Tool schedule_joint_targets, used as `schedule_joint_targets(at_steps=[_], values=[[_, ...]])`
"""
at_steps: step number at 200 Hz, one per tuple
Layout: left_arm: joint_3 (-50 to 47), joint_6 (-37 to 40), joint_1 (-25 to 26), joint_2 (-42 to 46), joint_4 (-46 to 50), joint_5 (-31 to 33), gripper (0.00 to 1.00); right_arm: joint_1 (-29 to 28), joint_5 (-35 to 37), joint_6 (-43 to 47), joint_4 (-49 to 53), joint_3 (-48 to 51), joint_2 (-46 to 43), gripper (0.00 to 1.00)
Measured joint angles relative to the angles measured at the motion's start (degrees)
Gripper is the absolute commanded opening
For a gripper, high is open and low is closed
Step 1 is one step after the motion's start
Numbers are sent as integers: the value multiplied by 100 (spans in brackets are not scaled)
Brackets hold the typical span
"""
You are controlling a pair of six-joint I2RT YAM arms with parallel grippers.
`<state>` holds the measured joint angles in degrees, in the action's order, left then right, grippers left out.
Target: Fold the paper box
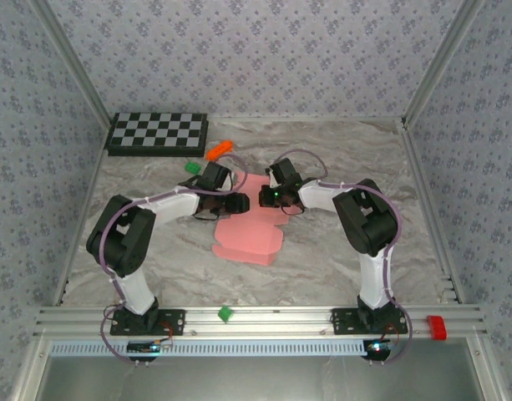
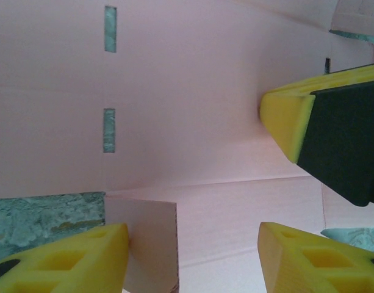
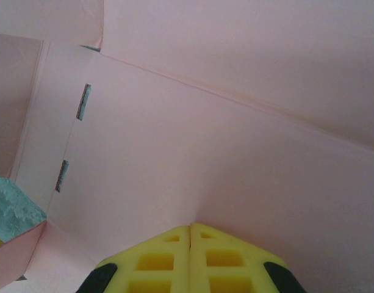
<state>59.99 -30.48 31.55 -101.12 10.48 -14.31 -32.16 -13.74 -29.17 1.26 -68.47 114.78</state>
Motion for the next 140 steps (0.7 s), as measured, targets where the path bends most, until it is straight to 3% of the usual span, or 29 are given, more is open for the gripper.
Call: schedule_joint_targets(at_steps=[41,92,111,140], values=[[35,22,46,-35,52,125,61,-2,20,-24,-7,2,0,1],[33,192,68,525,389,822,61,-46,140,-155,-175,96,-33,1],[33,350,146,905,474,940,46,-103,284,-260,-304,199,-79,1],[28,501,251,1082,562,966,11,-214,586,-431,-498,352,-153,1]])
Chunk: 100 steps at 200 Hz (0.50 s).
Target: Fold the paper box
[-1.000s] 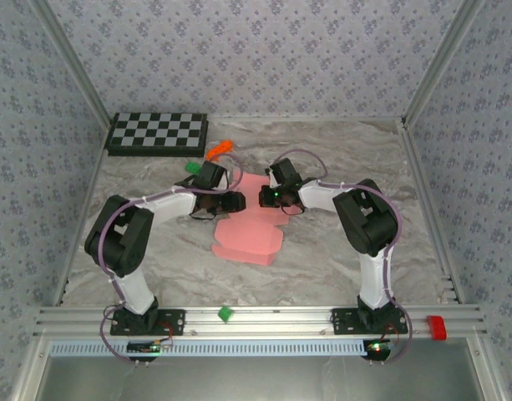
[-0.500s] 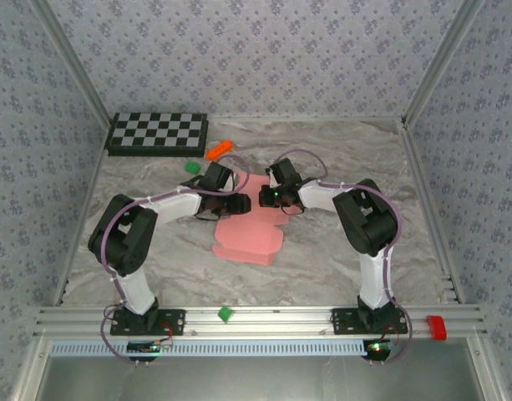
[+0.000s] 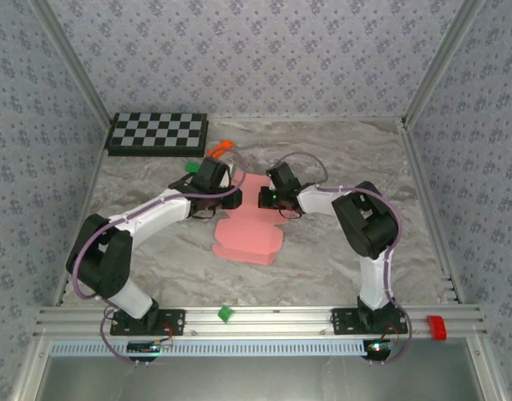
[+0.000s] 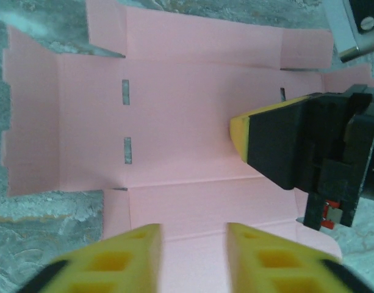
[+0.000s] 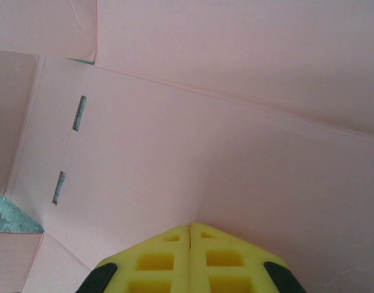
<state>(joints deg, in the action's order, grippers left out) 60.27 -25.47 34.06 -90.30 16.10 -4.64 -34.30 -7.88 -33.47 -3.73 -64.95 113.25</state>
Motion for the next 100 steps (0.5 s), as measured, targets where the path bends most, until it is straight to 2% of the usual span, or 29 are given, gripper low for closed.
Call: schedule_joint_targets(at_steps=[9,24,68,100], values=[[-24,-11,26,-13,44,0,5,-37,98,-37,-28,44,-28,1],[-101,-116,83,-39,46,-4,0,-96,247,-70,-52,98,-70,1],[-160,-420,391,-573,-61,-83,0,-188,501,-129,-61,210,-170,1],[-160,-577,431,-1023,-175,-131,0,-225,623,-131,39,264,-251,1]])
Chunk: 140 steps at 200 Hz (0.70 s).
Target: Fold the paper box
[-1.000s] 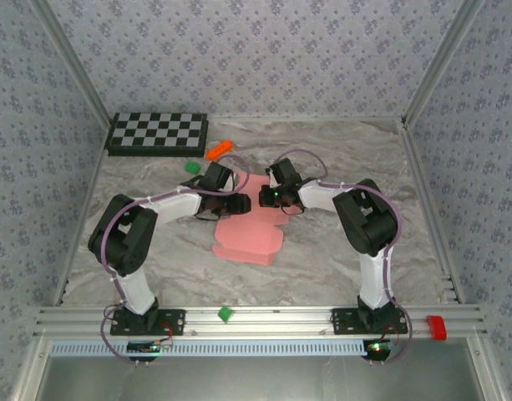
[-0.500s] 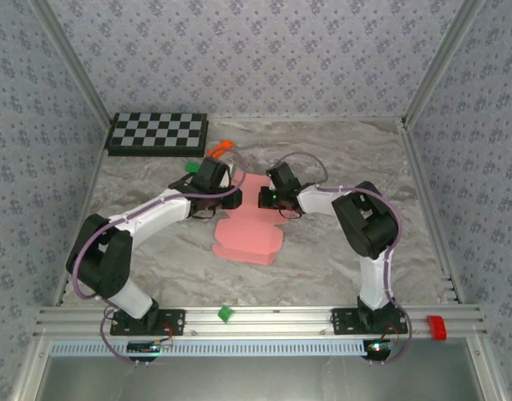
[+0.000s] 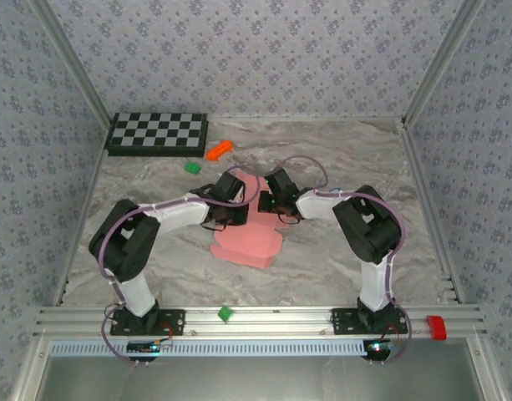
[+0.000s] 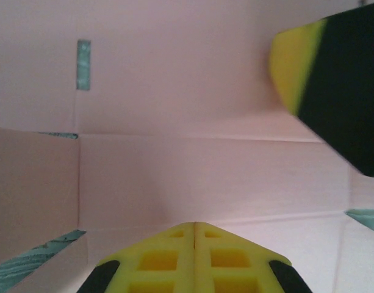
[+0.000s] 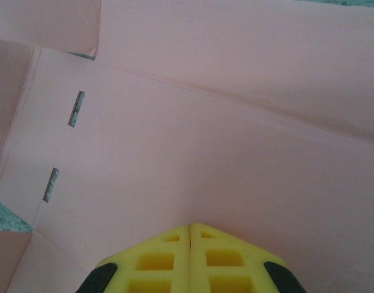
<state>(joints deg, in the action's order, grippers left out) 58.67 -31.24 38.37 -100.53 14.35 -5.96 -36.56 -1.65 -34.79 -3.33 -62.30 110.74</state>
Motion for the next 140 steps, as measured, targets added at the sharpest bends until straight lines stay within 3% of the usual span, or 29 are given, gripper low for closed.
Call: schedule_joint_targets(at_steps=[47,84,114,140], values=[[59,-81,0,-282,-48,4,0,-13,103,28,247,39,-118,3],[59,-101,0,-299,-98,72,0,74,57,367,699,20,-264,10],[42,-101,0,-299,-127,94,0,345,-146,979,1224,-282,-337,25],[26,-101,2,-299,-155,129,0,713,-466,1620,1652,-870,-337,45]])
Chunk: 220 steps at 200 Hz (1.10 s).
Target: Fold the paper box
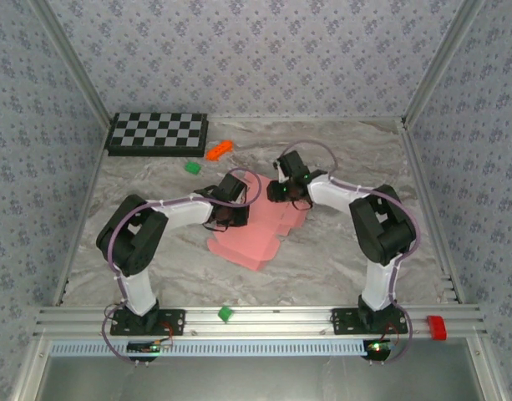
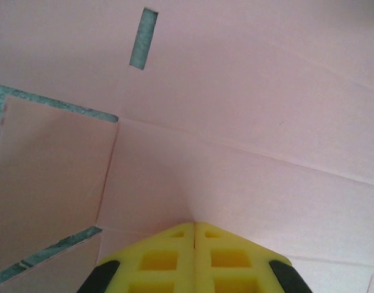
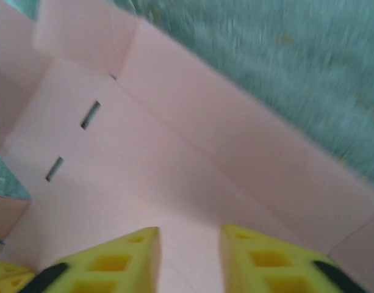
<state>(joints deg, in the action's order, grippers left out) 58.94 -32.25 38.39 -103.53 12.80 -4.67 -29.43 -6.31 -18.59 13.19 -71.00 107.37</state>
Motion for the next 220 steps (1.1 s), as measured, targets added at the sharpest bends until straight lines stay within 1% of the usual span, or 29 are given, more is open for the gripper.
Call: schedule_joint_targets(at_steps=[23,48,79,140,171,220], values=[[-2,0,2,0,-11,7,0,363,-337,638,271,-538,35,57],[-2,-2,31,0,-13,46,0,660,-570,1228,767,-1314,393,60],[-2,-39,63,0,-15,114,0,896,-964,1923,1517,-2326,1154,56],[-2,-190,116,0,-24,219,0,1154,-1672,2793,2848,-3580,2221,51],[-2,-199,138,0,-26,262,0,1172,-1832,3021,3257,-3921,2476,49],[-2,-238,149,0,-26,284,0,1167,-1904,3198,3600,-3982,2601,47]])
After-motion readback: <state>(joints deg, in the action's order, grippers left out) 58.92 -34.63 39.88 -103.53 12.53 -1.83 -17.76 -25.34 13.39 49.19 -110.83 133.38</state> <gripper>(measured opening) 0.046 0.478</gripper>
